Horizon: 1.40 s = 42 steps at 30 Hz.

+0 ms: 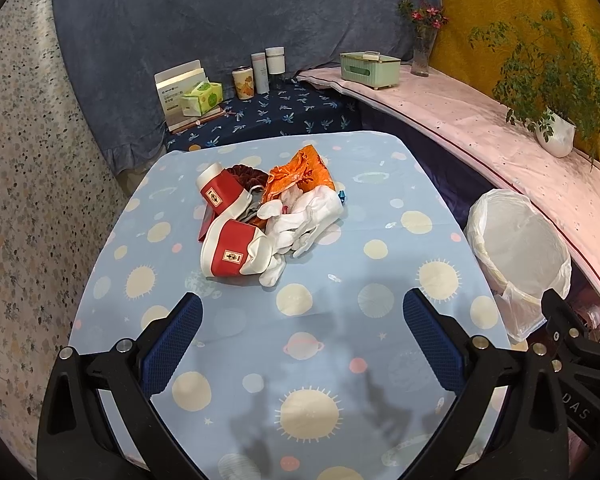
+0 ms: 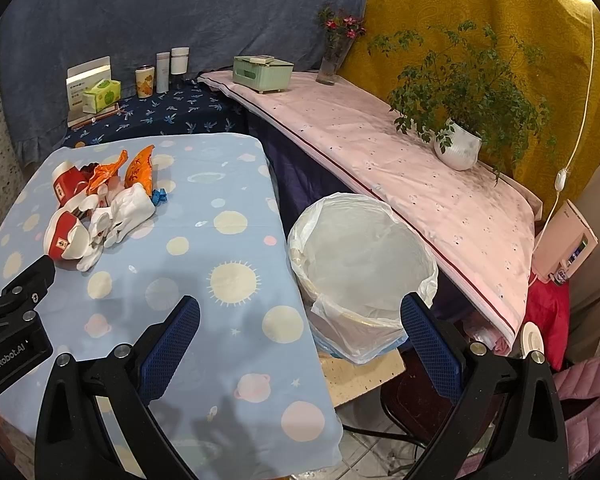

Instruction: Collect trash

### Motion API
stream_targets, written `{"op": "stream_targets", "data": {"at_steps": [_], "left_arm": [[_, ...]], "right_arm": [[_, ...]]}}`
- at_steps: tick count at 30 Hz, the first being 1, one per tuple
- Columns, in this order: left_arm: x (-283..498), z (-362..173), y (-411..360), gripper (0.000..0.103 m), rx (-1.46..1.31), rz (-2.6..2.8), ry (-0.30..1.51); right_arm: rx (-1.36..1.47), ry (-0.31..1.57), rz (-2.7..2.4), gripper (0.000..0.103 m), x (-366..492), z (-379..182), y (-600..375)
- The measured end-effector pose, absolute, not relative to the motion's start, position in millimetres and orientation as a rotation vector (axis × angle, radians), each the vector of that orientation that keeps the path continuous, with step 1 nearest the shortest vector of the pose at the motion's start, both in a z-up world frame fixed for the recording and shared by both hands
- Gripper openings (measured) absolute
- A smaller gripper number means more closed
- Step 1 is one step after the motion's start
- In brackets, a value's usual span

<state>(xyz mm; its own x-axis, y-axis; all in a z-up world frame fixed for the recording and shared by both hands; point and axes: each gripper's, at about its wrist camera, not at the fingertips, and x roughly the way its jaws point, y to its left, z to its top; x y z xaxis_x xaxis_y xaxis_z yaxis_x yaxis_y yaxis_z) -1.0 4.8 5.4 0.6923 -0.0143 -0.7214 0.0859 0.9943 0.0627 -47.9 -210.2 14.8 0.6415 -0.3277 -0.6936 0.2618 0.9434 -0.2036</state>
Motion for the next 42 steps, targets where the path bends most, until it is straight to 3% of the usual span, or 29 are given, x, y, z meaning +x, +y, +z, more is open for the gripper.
{"op": "stream_targets", "data": {"at_steps": [42], "left_arm": [[2.5,-0.3,7.8,0.096,0.093,-0.088,0.791]], "right_arm": [[-0.106,0.811,-0.39,0.096,-40.1,12.5,-210.3]]}}
